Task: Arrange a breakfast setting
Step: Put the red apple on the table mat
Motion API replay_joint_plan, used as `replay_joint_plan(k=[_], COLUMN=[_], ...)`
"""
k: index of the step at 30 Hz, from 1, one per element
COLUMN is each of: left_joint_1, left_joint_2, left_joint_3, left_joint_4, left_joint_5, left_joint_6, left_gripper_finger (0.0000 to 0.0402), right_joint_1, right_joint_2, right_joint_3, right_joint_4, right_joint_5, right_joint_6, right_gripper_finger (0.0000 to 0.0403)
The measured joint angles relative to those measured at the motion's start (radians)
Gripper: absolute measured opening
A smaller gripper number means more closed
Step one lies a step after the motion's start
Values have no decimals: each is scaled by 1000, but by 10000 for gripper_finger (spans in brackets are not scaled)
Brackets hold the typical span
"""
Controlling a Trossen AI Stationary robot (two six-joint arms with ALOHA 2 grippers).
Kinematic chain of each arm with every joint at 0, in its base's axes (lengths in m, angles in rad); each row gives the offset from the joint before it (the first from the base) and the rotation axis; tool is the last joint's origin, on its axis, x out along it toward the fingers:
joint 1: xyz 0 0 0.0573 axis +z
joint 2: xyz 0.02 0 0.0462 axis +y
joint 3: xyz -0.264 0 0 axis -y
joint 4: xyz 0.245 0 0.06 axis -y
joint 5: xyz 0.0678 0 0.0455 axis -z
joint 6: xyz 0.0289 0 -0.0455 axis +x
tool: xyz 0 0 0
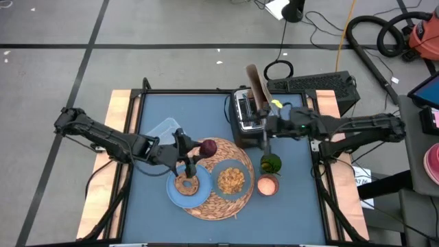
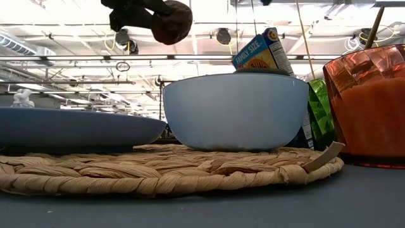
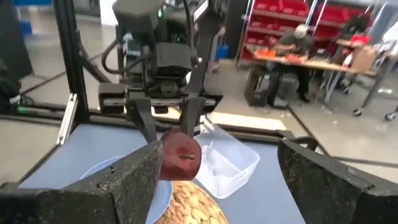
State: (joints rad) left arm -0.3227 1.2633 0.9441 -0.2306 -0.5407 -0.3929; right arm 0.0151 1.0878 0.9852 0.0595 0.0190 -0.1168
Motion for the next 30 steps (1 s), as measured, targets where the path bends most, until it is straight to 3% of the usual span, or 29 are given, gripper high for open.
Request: replay_joint_plan(k=[7,30], left_joint_1=[-17,-33], left_joint_2=[0,0], left_joint_3=[0,0], left_joint_4=[-3,1], left_joint_5=[1,1], left_joint_6=[57,181], left_gripper_finger=[209,209], right_joint_1=[0,1], right_joint_2=[164,400], right_joint_3=[141,167], right_joint_4=[-51,101], right_joint_5=[-156,-155], right_joint_6=[78,158], right_gripper_finger=[313,313])
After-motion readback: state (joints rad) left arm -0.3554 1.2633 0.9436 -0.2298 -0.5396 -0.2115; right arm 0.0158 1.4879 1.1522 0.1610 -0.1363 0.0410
